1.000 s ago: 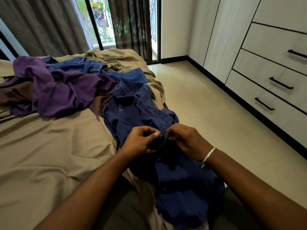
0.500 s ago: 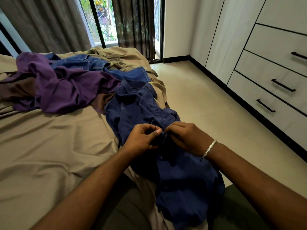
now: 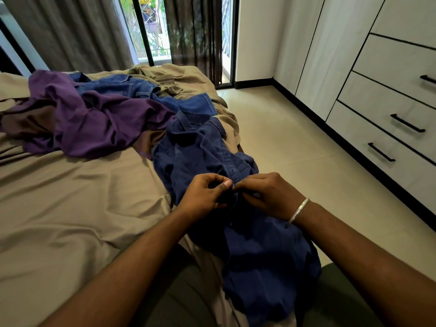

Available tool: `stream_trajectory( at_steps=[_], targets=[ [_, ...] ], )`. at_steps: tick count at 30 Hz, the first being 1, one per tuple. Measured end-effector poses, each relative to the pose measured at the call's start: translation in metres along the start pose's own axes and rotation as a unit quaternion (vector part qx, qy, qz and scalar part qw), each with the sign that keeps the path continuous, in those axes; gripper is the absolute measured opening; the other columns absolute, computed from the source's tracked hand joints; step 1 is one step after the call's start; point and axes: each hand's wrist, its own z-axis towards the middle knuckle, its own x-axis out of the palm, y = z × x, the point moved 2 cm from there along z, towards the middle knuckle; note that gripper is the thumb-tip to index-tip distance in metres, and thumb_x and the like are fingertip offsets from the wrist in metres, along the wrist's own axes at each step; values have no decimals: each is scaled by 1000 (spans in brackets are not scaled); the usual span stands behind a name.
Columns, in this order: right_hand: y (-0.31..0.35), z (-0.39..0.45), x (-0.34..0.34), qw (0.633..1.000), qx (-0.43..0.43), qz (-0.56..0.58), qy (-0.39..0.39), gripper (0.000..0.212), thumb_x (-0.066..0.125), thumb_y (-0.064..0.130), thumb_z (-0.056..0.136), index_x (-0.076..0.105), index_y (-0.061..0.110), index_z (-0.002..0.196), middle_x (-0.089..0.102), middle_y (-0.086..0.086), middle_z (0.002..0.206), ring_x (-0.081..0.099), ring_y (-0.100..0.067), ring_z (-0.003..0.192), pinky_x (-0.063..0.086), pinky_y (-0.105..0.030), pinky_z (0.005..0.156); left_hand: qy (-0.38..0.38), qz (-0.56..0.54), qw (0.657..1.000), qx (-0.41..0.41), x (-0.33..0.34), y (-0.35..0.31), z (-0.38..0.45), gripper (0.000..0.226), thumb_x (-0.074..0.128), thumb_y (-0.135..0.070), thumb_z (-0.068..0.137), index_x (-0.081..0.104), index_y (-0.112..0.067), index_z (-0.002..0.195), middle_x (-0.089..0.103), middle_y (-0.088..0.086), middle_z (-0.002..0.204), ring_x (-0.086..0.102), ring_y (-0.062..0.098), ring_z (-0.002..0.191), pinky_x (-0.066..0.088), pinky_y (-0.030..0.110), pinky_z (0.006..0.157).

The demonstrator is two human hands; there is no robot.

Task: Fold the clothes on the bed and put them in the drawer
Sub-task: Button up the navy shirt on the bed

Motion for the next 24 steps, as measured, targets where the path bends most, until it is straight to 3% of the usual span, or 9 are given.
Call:
stream_trajectory(
  at_steps=[6,13,21,24],
  targets=[
    [-1,0,5,999,4,-28,-21,30,46,22,94,71,6,102,67,-9,93,64,-26,67,55,-41,52,9,7,1000,12,0,0,-1,13,60,-18,97,71,-13,94,72,0,86,69,11,79,55,23,66],
    [1,4,9,997,30,-29,-58,24,55,28,91,72,11,92,67,-4,79,62,-22,60,53,-39,47,7,28,999,30,0,-4,-3,17,56,-14,100,69,-6,94,61,-11,54,51,-1,44,40,13,45],
    [0,2,10,999,36,-12,-24,25,55,30,91,72,10,92,66,-2,80,59,-17,61,53,-35,52,28,50,998,-11,-3,0,-2,16,59,-21,98,70,-9,97,62,-10,57,56,1,50,45,17,50],
    [0,-2,9,999,36,4,-27,27,54,28,91,72,8,96,68,-6,82,62,-18,64,56,-32,57,29,33,999,-22,-3,-2,-3,19,63,-25,95,72,-9,100,72,0,82,68,8,74,55,22,61]
  ],
)
